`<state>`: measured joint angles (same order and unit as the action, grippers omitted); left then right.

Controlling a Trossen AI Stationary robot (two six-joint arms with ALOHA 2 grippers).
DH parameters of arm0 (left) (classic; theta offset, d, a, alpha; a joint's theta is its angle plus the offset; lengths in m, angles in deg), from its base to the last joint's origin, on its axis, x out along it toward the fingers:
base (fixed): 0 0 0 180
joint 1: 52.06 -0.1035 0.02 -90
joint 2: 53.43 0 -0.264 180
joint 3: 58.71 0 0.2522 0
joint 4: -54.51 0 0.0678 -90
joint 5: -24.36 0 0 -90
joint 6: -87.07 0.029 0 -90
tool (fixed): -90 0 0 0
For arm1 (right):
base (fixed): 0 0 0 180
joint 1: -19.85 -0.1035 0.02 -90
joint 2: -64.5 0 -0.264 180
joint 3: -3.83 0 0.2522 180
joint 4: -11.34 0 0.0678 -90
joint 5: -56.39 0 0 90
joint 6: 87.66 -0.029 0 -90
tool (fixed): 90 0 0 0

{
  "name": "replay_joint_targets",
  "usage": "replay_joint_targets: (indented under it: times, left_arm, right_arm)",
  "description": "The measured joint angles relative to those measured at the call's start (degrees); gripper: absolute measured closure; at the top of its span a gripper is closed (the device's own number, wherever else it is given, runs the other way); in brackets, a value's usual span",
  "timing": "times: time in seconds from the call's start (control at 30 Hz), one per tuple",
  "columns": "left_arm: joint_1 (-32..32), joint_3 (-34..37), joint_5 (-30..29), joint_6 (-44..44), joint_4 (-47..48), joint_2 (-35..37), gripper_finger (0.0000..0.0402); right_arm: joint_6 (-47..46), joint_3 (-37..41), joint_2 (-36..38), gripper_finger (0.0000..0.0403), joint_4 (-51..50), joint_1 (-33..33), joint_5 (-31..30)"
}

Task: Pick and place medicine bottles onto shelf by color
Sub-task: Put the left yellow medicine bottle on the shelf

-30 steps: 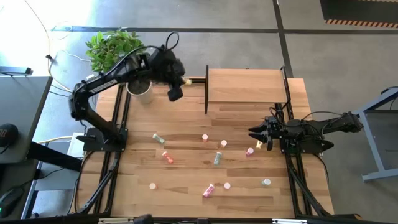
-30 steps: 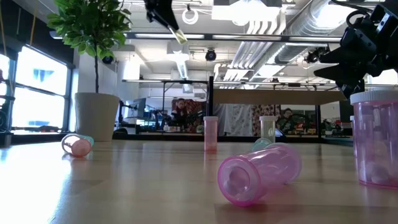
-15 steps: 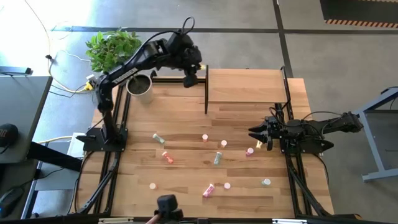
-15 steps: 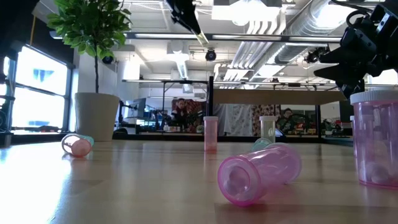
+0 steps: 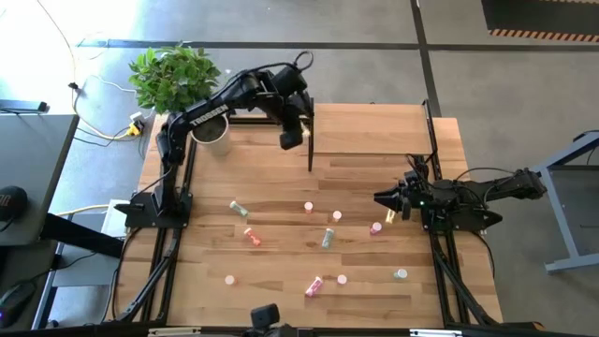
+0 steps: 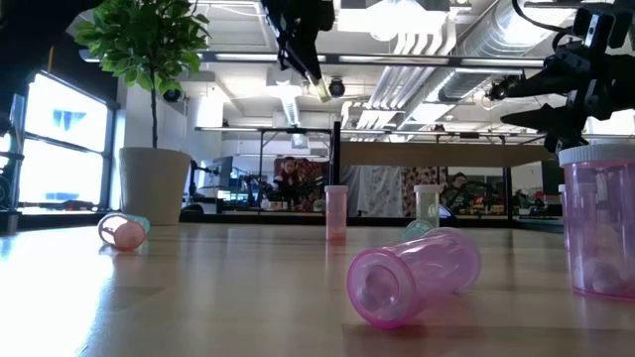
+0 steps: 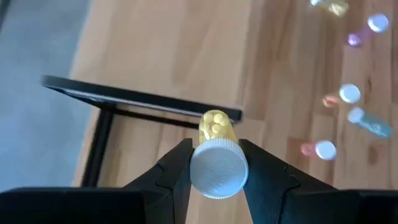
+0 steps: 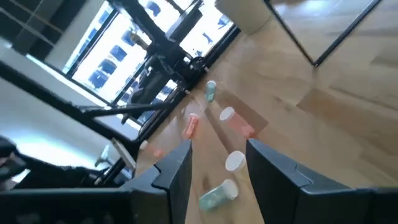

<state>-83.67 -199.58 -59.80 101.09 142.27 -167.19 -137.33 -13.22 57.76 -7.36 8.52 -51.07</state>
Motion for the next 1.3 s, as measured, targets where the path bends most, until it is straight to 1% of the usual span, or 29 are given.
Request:
replay_joint_targets:
  times: [0.17,0.27,0.47,0.53,0.6,0.67,0.77,0.83,0.9,1.0,1.13,1.3]
  left_arm:
    - [2.0,0.0,0.0,-0.4,3.7,-0.2,0.0291]
    - [3.7,0.0,0.1,-0.4,5.5,-0.2,0.0291]
    - [6.7,0.0,0.1,-0.4,7.8,-0.2,0.0291]
    - [7.8,0.0,0.5,-0.4,7.6,-0.2,0.0291]
    - [8.8,0.0,2.8,-0.4,7.0,-0.2,0.0291]
    - [9.7,0.0,4.1,-0.4,6.0,-0.2,0.0291]
    - [10.8,0.0,4.2,-0.4,3.8,-0.2,0.0291]
    - [11.1,0.0,4.2,-0.1,2.5,-0.2,0.0291]
    - [11.4,0.0,4.2,0.9,1.9,-0.2,0.0291]
    - [11.5,0.0,4.2,1.1,1.2,-0.2,0.0291]
    - [11.5,0.0,5.3,1.1,0.6,-0.2,0.0291]
    - [11.5,0.0,6.0,1.1,-0.7,-0.2,0.0291]
  right_arm:
    - [-1.4,0.0,0.0,0.026,0.7,0.0,-4.0]
    - [-2.9,0.0,0.0,0.026,3.9,0.0,-6.1]
    - [-1.4,0.0,0.0,0.026,9.7,0.1,-8.0]
    - [-0.9,0.0,0.0,0.026,12.1,0.1,-10.7]
    - [-0.6,0.0,0.0,0.026,15.9,0.1,-13.9]
    - [1.8,0.0,0.0,0.026,20.7,0.1,-15.7]
    - [8.8,-0.2,0.0,0.026,29.5,0.1,-15.8]
    - [14.3,-2.0,0.0,0.026,31.9,0.1,-15.8]
    - [19.6,-4.9,0.0,0.026,31.0,0.1,-15.8]
    - [26.5,-10.5,-1.2,0.026,26.4,0.1,-16.1]
    - [33.4,-19.7,-4.8,0.026,16.2,0.1,-17.8]
    - [38.3,-31.0,-12.1,0.026,3.0,0.1,-20.3]
